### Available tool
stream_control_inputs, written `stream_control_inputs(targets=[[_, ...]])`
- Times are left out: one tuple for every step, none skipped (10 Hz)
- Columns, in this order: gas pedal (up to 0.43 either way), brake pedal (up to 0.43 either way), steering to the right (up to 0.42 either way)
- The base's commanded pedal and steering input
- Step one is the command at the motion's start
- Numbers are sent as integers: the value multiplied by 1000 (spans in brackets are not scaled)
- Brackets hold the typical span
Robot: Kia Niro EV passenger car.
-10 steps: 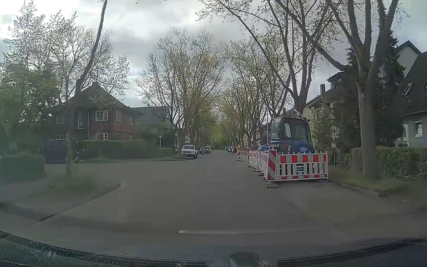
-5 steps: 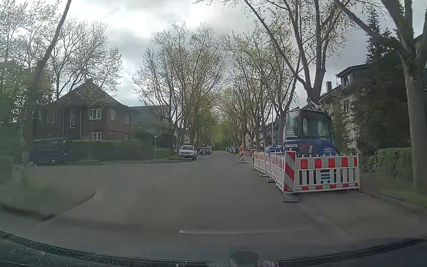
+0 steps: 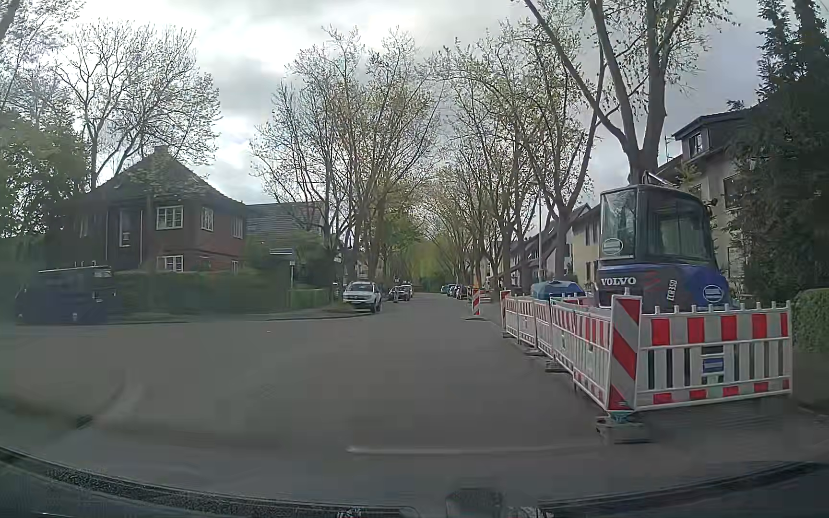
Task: Follow the waypoints while adhering to traffic rules and regulations
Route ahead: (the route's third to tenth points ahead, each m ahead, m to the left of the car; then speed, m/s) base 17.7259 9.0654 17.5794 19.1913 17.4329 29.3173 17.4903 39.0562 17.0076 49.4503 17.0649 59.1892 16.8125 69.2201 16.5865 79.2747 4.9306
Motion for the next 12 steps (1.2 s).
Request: stream_control_inputs(targets=[[0,0,4],[0,0,7],[0,0,7],[0,0,7],[0,0,9],[0,0,11],[0,0,13],[0,0,15],[0,0,15],[0,0,15],[0,0,14],[0,0,13]])
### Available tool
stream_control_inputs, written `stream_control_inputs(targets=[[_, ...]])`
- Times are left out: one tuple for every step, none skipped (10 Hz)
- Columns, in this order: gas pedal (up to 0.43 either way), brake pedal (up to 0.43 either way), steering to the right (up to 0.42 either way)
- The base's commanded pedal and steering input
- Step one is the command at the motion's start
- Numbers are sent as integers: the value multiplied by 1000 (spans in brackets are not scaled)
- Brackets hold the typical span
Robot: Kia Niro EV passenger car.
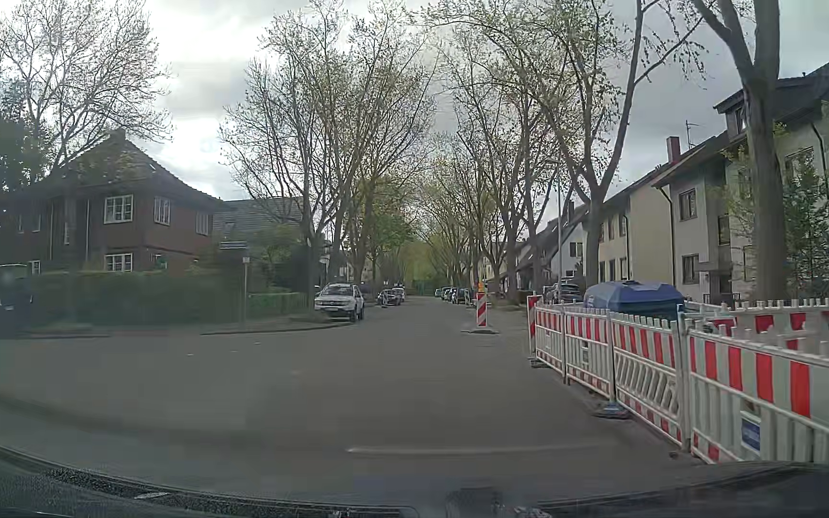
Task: Follow the waypoints while adhering to traffic rules and regulations
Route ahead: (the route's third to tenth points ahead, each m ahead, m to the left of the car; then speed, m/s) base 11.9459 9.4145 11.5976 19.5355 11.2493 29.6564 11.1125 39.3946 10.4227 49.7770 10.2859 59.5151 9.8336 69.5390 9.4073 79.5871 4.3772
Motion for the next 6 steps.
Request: stream_control_inputs(targets=[[0,0,9],[0,0,3],[0,0,-7],[0,0,-25],[0,0,-44],[0,0,-69]])
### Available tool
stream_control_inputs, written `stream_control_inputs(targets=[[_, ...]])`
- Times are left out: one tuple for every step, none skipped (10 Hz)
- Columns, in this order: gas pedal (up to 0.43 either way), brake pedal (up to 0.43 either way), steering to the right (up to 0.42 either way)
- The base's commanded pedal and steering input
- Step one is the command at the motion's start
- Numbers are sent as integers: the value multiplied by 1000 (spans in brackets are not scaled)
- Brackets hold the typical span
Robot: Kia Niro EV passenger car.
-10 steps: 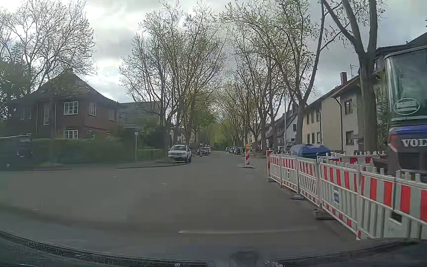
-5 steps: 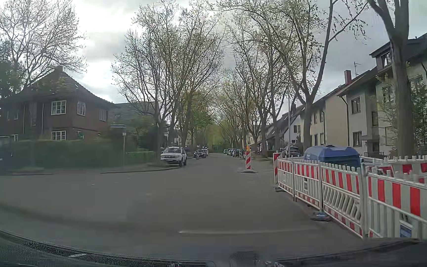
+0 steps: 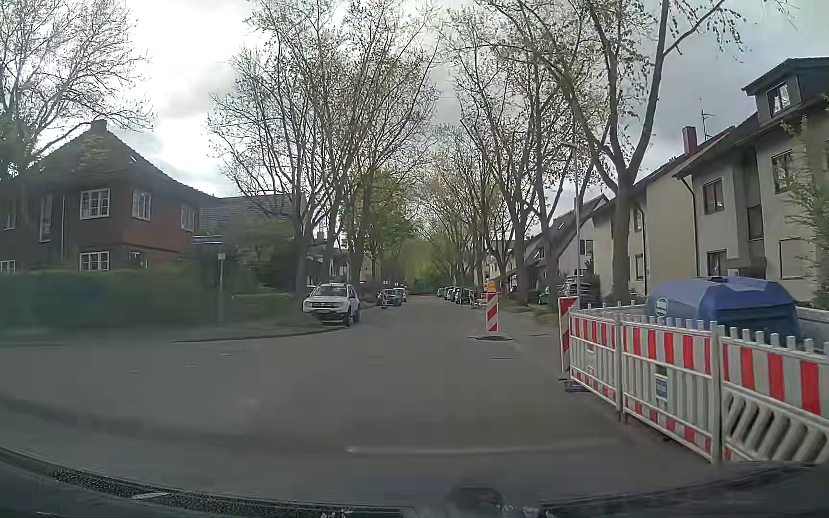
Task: Follow the waypoints while adhering to traffic rules and regulations
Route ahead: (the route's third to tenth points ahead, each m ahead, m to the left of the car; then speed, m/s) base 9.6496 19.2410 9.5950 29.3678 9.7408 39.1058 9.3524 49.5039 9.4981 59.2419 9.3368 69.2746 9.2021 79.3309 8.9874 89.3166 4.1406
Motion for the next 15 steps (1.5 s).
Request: stream_control_inputs(targets=[[0,0,-101],[0,0,-128],[0,0,-162],[0,0,-192],[8,0,-224],[8,0,-249],[8,0,-274],[8,0,-298],[8,0,-329],[20,0,-354],[28,0,-376],[39,0,-391],[47,0,-413],[59,0,-438],[79,0,-468]])
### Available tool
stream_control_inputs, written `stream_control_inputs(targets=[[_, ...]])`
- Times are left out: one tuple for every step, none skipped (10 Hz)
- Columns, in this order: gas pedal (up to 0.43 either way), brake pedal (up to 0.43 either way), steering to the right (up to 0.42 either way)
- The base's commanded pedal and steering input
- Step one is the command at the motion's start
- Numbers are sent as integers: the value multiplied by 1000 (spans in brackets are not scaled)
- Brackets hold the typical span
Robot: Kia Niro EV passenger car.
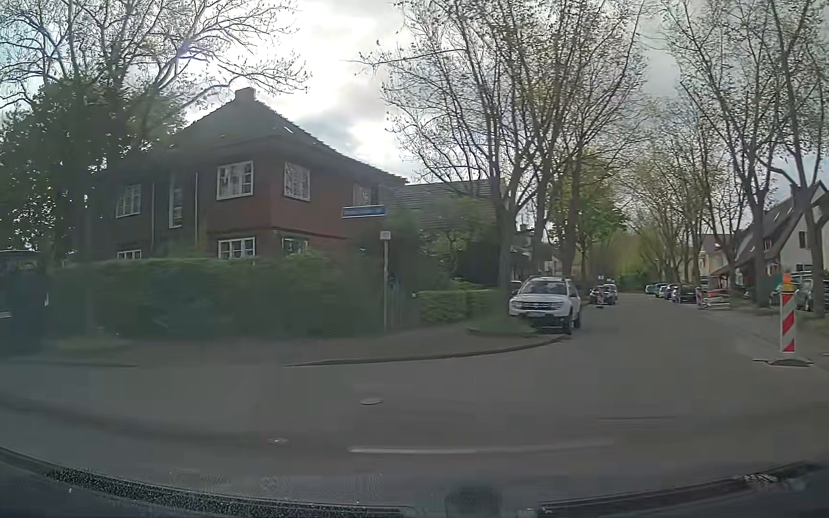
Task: Follow the waypoints while adhering to traffic rules and regulations
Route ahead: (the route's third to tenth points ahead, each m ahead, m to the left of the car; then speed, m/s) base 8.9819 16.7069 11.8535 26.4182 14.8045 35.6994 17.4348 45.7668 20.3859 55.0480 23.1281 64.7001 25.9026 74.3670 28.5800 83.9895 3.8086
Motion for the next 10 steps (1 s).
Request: stream_control_inputs(targets=[[87,0,-489],[87,0,-513],[87,0,-537],[87,0,-558],[87,0,-578],[87,0,-590],[87,0,-598],[87,0,-606],[87,0,-606],[87,0,-604]])
